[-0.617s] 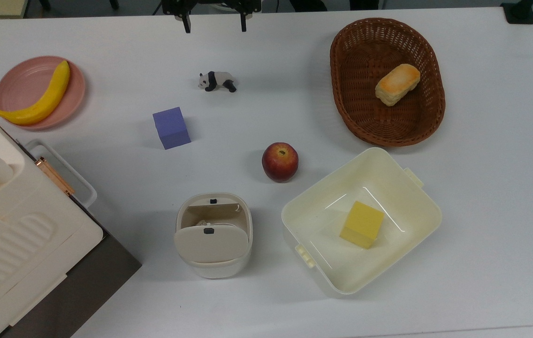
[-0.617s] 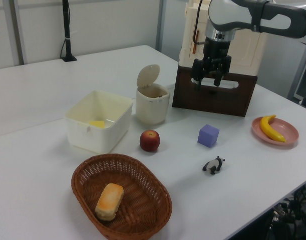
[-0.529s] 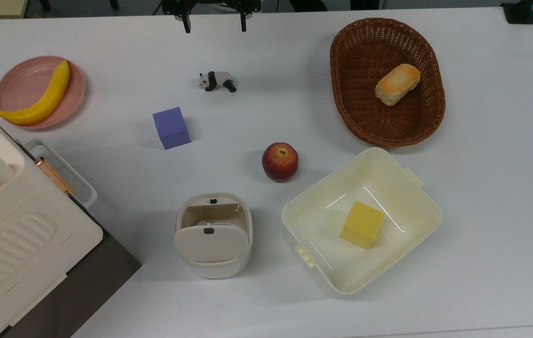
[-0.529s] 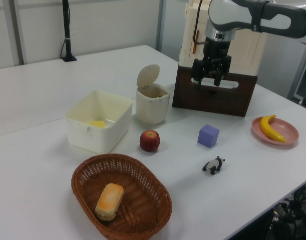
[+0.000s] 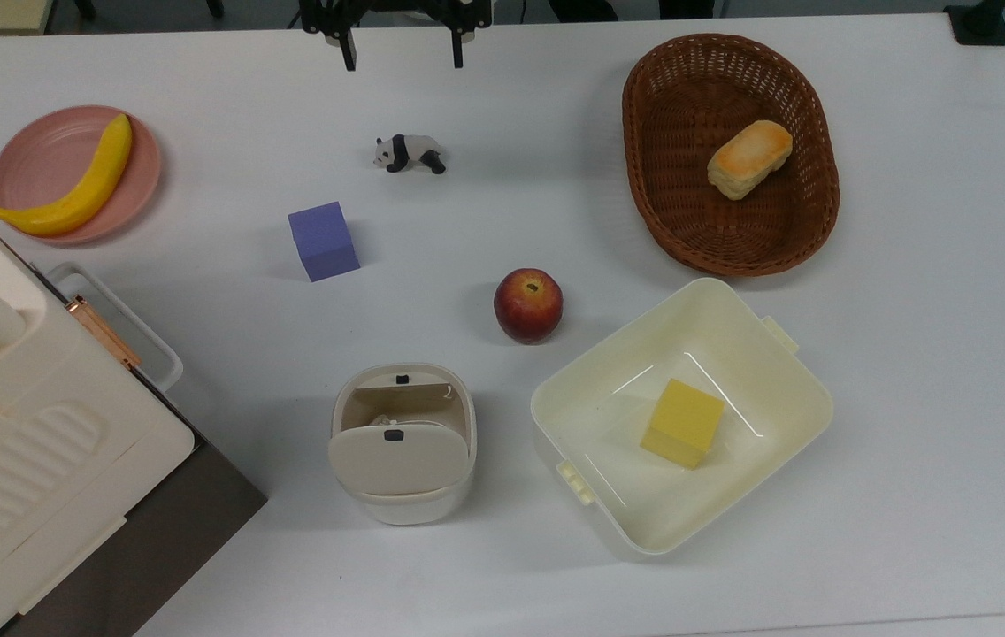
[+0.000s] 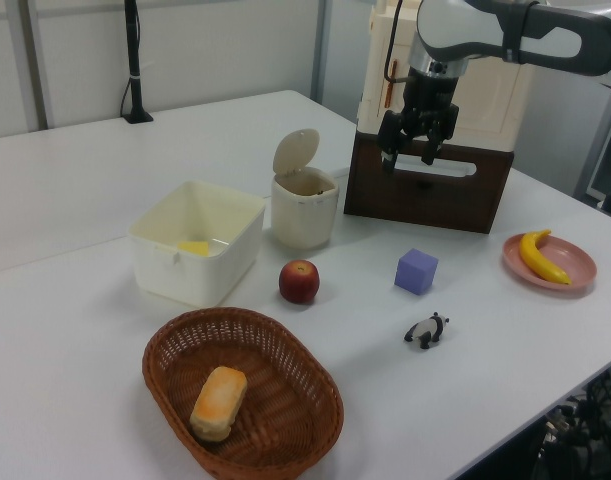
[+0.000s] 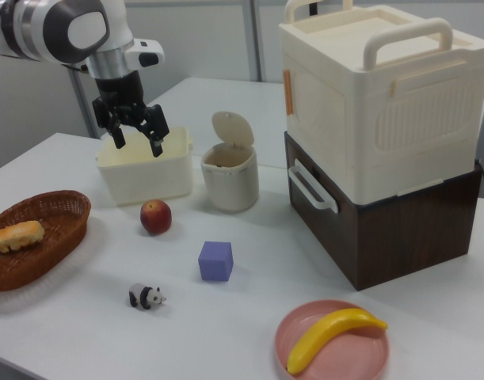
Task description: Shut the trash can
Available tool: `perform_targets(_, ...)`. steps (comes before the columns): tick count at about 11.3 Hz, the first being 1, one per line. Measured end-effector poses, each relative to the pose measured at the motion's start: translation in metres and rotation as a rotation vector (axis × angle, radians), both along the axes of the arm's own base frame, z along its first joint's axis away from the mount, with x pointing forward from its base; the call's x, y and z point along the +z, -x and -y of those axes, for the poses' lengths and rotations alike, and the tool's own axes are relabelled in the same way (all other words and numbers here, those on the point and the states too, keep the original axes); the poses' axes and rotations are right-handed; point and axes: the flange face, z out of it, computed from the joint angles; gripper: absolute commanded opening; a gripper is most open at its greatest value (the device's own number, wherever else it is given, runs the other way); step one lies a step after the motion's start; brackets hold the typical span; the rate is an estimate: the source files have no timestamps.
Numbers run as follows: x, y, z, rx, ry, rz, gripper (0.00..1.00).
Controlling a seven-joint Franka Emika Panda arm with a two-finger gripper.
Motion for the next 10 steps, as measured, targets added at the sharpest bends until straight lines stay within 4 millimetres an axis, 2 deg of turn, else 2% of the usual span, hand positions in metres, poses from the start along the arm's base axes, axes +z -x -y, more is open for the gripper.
perform_targets(3, 0.0001, -0.0001, -0.0005, 0.001, 0.000, 0.001, 1.00)
perform_targets(4, 0.0001, -0.0001, -0.0008, 0.001, 0.000, 0.001, 0.83)
perform_targets(5, 0.0007, -0.0007, -0.0008, 0.001, 0.000, 0.007, 0.23)
perform_targets(6, 0.0015, -0.0016, -0.0008, 0.001, 0.000, 0.016, 0.00)
perform_targets(10, 0.0055, -0.0057, -0.0008, 0.000, -0.001, 0.058, 0.00)
